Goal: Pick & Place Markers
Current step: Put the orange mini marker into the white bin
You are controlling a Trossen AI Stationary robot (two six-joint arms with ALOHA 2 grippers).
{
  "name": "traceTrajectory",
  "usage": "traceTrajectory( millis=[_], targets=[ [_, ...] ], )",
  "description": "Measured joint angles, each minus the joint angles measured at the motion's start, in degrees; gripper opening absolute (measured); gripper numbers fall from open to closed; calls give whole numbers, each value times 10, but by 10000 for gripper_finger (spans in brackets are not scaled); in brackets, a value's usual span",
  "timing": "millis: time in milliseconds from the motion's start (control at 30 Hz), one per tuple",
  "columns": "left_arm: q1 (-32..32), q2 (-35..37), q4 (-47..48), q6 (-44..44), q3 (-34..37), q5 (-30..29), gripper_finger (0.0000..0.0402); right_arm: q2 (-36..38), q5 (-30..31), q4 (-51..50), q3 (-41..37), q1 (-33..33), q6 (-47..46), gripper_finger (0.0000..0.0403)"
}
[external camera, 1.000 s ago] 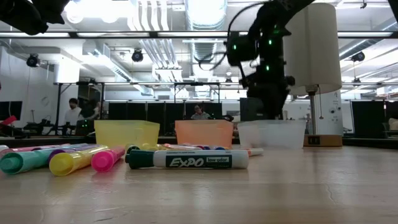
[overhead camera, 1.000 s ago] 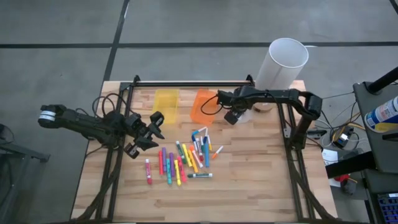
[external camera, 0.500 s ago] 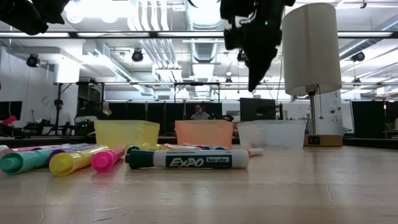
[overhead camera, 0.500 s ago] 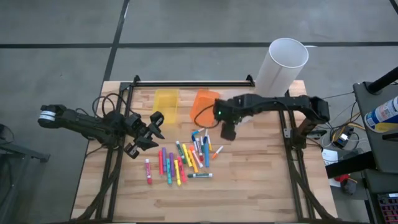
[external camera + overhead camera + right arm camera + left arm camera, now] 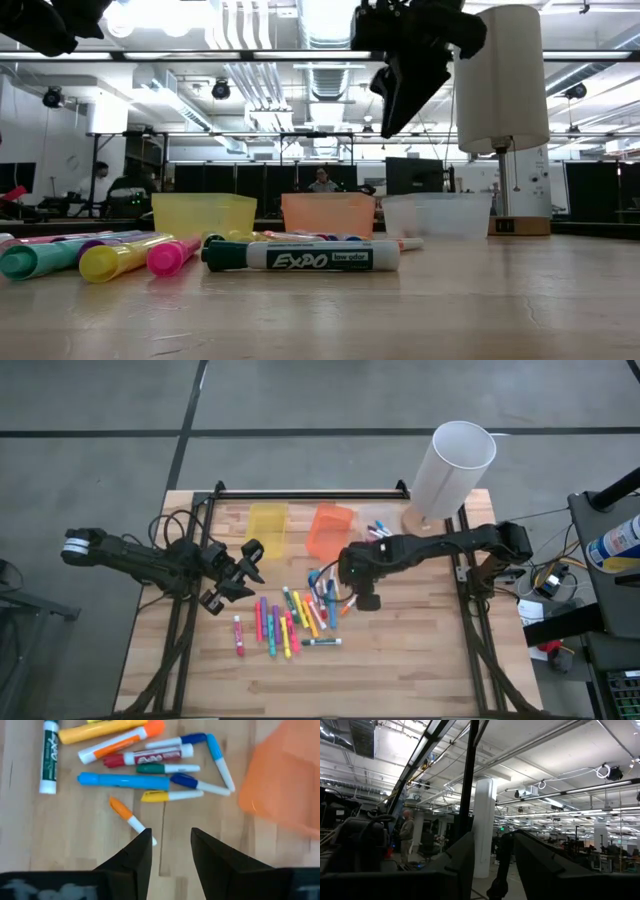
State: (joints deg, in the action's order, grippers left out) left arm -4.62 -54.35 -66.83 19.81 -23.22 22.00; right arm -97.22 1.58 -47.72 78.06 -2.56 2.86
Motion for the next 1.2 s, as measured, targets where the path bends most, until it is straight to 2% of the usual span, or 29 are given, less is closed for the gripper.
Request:
traceTrajectory(
  millis=[367,533,933,1200],
  targets=[
    [0,0,0,3,0,0,133,-93,4,6,0,-7,12,181],
    [0,0,0,4,0,0,133,-111,3,6,-1,-11,15,196],
    [0,0,0,8,0,0,133,-183,-3,14,-3,-33,19,191],
    [0,0,0,8,0,0,133,-194,-4,15,-2,-35,18,177]
  ],
)
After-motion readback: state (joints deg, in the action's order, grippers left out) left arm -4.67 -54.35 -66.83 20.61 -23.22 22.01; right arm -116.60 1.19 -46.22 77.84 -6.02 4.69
